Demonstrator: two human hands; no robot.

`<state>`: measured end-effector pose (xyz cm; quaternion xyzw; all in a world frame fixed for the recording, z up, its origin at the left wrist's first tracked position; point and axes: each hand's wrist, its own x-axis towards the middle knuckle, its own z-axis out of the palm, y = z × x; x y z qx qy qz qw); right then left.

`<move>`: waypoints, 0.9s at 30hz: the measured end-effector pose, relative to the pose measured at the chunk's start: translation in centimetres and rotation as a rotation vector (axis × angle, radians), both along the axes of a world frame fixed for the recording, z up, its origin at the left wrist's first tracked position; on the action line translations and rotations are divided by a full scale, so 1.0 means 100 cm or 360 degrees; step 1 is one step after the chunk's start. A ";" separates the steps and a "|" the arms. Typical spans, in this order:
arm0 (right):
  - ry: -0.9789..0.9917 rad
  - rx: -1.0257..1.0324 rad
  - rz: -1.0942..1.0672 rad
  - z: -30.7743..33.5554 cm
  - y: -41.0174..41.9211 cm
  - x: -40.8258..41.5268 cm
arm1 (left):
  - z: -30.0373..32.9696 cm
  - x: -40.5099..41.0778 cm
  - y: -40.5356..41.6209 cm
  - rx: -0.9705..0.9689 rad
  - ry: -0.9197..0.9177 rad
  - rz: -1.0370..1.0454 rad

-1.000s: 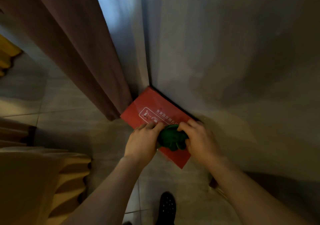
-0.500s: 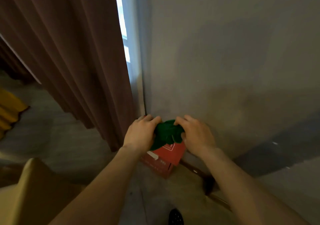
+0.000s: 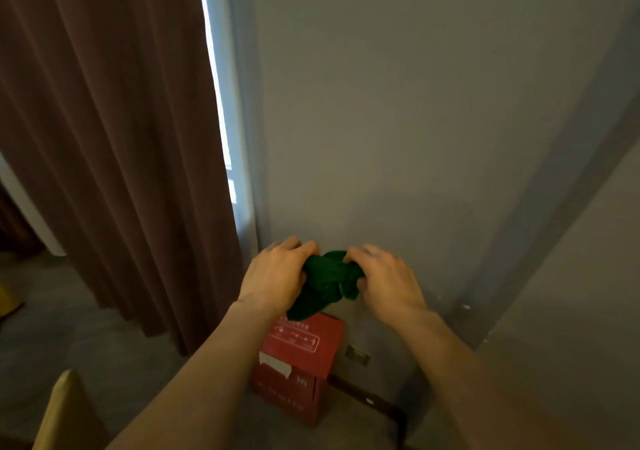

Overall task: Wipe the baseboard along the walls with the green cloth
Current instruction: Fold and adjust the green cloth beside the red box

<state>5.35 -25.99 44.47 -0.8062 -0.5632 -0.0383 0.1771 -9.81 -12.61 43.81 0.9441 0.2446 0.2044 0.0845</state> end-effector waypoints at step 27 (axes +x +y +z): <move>0.0046 0.0173 -0.0279 0.006 -0.210 0.112 | 0.018 0.143 -0.179 0.0050 0.0105 -0.0286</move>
